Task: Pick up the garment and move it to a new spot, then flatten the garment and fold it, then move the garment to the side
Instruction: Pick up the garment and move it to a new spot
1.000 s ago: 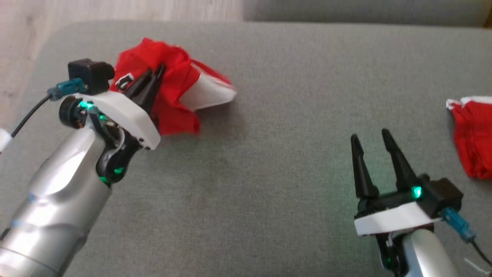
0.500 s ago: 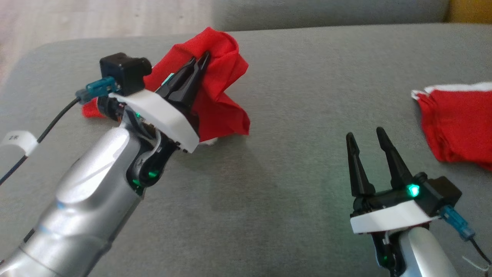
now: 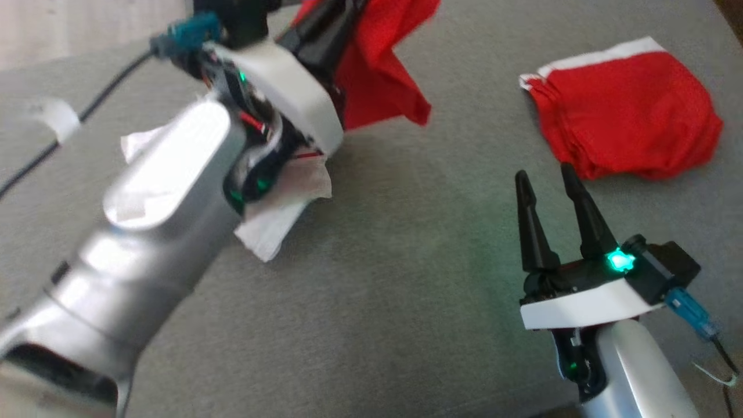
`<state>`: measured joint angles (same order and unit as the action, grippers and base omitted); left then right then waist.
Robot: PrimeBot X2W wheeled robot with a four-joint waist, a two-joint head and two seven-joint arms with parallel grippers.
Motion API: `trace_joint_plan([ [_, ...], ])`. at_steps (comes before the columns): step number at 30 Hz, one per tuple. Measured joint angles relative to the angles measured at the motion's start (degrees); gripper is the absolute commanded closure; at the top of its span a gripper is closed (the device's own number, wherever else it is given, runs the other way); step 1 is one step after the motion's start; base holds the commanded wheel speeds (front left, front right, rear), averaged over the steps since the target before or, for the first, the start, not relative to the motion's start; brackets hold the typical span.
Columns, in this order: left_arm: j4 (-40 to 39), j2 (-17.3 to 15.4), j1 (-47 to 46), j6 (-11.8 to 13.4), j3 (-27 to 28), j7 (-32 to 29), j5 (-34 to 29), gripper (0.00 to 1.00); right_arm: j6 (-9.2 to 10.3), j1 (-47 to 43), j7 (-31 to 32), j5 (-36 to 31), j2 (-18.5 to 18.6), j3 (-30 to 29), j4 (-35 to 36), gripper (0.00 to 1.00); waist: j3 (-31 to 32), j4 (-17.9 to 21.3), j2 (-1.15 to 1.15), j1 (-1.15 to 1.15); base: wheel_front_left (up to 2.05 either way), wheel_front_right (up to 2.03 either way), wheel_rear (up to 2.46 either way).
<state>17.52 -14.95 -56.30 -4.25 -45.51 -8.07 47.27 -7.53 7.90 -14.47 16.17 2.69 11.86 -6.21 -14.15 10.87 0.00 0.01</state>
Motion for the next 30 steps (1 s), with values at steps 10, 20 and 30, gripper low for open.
trace_joint_plan([
  [10, 12.5, 3.1, -7.3, -2.4, -1.9, 4.9, -1.6, 0.0, 0.0, 1.0, 0.0, 0.6, 0.0, 0.4, 0.2, 0.0, -4.0, 3.4, 0.0, 0.01, 0.0, 0.0, 0.0],
  [20, 16.7, 1.7, -5.2, -2.9, -4.7, 12.4, -1.8, 0.0, 0.0, 0.9, 0.0, -0.7, 0.0, -0.2, -0.4, 0.0, -1.0, -1.3, 0.0, -0.01, 0.0, 0.0, 0.0],
  [30, 14.4, -3.9, 8.8, -0.6, -3.5, 20.3, 0.3, 0.0, -0.01, -2.6, 0.0, -4.3, 0.0, -4.4, -1.2, 0.0, 5.8, -8.2, 0.0, -0.01, 0.0, 0.0, 0.0],
])
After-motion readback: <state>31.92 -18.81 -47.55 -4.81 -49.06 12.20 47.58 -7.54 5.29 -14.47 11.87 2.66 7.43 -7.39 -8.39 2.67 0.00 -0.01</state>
